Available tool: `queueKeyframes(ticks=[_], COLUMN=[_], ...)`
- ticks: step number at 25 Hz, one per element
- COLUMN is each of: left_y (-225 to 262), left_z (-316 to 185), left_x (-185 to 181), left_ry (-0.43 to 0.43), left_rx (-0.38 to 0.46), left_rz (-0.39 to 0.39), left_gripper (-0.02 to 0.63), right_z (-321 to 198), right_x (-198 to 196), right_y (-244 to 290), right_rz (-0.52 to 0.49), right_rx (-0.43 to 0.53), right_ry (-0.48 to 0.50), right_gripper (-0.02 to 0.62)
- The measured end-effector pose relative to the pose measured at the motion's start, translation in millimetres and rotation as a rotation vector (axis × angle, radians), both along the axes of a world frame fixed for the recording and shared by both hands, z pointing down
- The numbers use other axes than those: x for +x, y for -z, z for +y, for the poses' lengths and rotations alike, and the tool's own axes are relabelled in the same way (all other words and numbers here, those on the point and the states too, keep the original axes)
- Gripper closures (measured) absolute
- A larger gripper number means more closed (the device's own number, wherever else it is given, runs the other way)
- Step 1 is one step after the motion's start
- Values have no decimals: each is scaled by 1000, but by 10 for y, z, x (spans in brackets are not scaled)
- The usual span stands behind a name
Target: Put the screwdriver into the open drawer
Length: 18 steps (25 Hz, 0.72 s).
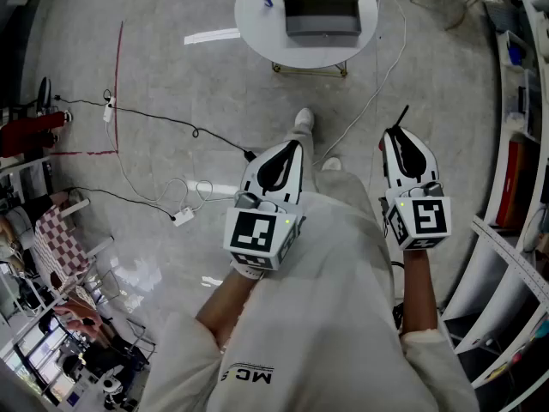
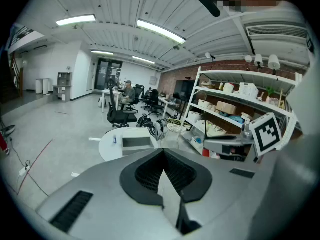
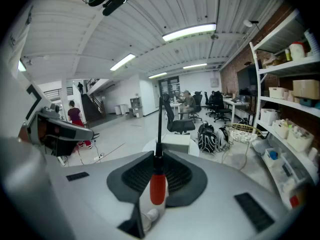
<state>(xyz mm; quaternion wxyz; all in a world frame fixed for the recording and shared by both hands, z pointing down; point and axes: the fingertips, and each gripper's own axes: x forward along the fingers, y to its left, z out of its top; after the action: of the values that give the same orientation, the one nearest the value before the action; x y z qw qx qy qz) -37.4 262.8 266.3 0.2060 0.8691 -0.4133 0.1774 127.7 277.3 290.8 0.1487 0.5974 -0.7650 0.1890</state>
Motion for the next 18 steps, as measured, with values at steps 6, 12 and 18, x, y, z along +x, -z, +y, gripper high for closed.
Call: queueKeyframes(ticks=[6,12,18], left_y=[-51,37,81], left_z=[520,572,357], left_x=[140,36,-376], left_ry=[-98,-163,-148], left_rx=[-28,-7,4], left_rz=[20,38,81], left_gripper=[595,595,595], right_z=[915,914,654], right_x=[-63,-235,-603], right_y=[-148,6,223], right_rz=[-51,-38,-58], right_rx=[-103,-66,-4], right_ry=[-63,-85,-115], right_gripper=[482,482,482])
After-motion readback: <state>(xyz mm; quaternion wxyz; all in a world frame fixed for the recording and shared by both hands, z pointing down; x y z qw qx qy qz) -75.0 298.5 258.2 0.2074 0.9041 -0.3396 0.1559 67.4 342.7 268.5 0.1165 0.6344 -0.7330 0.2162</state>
